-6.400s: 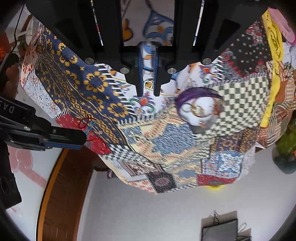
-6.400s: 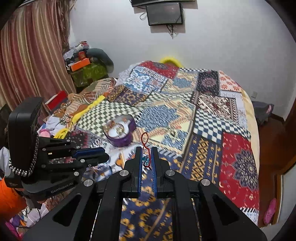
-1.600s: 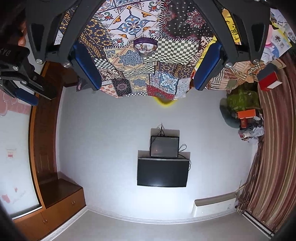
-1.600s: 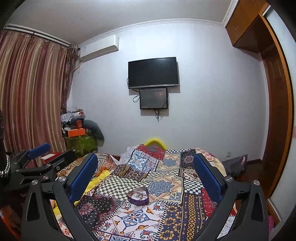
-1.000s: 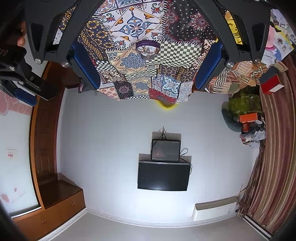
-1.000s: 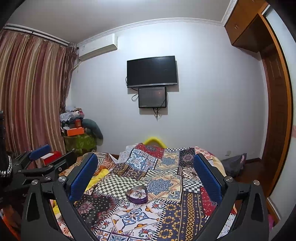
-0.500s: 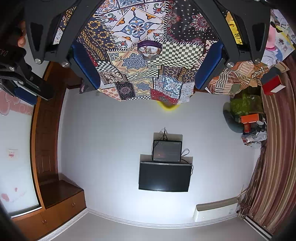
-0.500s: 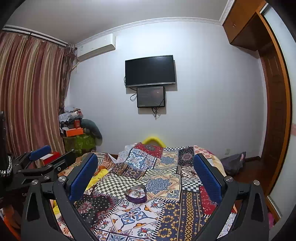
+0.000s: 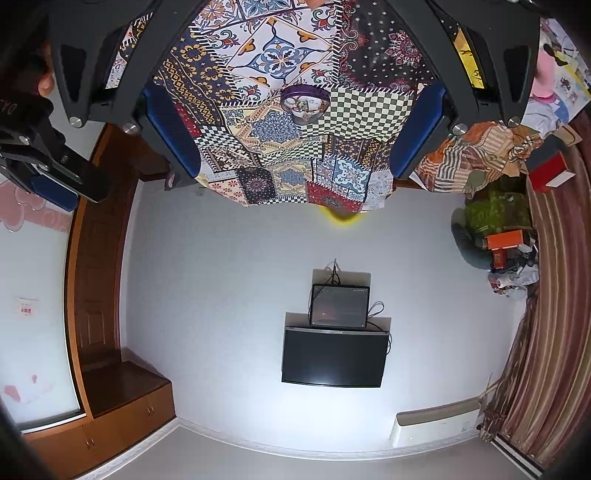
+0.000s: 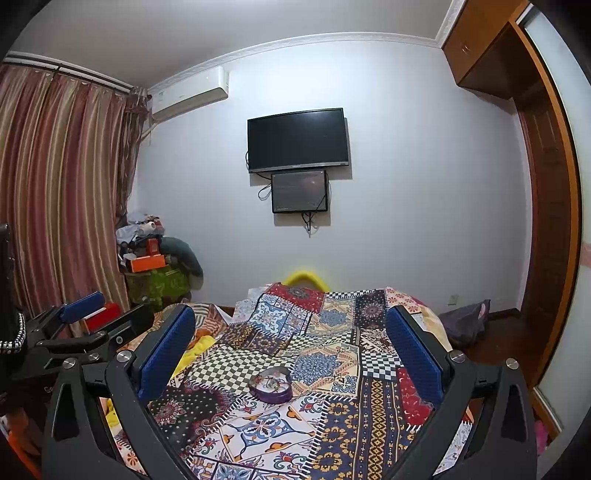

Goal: Organize jewelry

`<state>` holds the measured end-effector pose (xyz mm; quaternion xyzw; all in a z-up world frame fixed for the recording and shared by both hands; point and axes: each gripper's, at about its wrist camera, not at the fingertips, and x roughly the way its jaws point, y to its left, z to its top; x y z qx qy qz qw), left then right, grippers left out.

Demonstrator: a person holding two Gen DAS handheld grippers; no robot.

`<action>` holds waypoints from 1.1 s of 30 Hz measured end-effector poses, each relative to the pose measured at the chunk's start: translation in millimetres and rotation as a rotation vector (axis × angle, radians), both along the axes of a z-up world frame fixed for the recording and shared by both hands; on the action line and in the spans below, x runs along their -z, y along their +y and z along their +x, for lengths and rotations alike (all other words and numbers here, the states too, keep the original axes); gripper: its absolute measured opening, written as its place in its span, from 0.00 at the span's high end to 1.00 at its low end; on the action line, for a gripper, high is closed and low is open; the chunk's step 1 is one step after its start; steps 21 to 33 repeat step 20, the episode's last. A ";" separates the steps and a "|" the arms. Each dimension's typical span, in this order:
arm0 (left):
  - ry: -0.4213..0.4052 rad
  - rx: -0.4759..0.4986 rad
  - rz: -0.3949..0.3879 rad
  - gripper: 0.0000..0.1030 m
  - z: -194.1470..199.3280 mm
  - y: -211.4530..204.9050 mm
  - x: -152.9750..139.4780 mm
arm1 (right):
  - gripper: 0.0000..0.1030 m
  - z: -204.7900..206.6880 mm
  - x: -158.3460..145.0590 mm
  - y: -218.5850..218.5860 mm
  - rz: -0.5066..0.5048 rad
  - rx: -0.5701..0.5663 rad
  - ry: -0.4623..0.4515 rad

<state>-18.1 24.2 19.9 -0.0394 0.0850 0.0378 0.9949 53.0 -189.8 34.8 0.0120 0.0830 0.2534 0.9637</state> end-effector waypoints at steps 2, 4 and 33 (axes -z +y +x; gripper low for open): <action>0.001 0.000 0.000 0.00 0.5 -0.5 0.3 | 0.01 -1.1 0.9 0.2 0.000 0.001 -0.001; 0.001 0.003 -0.002 0.00 0.6 -0.4 0.5 | 0.01 -0.7 0.7 0.2 0.000 0.001 0.000; 0.016 0.013 -0.015 0.00 6.6 4.4 7.4 | 0.01 5.7 7.1 1.4 -0.007 0.000 0.019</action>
